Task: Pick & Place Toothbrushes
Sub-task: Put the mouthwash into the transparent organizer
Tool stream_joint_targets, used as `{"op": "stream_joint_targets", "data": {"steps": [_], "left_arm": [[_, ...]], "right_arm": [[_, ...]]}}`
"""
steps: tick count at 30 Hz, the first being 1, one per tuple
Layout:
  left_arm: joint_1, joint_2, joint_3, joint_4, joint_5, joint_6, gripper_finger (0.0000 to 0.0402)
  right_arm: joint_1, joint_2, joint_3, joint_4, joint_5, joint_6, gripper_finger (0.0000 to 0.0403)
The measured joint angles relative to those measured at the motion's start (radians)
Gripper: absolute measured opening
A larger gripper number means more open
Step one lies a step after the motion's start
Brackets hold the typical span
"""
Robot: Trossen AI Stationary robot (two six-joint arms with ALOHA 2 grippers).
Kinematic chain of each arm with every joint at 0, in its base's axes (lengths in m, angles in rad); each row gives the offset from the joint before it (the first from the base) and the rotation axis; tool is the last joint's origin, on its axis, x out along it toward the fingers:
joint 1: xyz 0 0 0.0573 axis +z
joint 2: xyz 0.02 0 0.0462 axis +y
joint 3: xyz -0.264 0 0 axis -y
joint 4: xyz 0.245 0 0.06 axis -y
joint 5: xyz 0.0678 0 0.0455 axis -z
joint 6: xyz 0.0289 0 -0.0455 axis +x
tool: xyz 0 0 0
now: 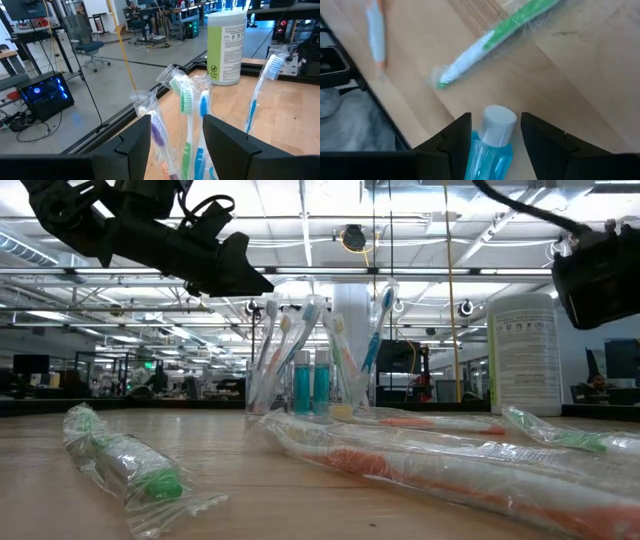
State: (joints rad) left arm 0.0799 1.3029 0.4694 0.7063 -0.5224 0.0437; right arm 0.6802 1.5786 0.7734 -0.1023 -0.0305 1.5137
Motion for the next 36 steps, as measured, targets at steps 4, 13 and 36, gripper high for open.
{"op": "stream_joint_targets", "data": {"steps": [4, 13, 36], "left_arm": [[0.000, 0.000, 0.000, 0.001, 0.000, 0.000, 0.0186], [0.000, 0.000, 0.001, 0.002, 0.002, 0.000, 0.0186], [0.000, 0.000, 0.001, 0.004, 0.000, 0.005, 0.0186]], "right_arm": [[0.007, 0.049, 0.003, 0.068, -0.014, -0.017, 0.0167], [0.025, 0.114, 0.005, 0.074, -0.012, -0.150, 0.0122], [-0.124, -0.121, -0.002, 0.143, 0.278, -0.558, 0.0088]]}}
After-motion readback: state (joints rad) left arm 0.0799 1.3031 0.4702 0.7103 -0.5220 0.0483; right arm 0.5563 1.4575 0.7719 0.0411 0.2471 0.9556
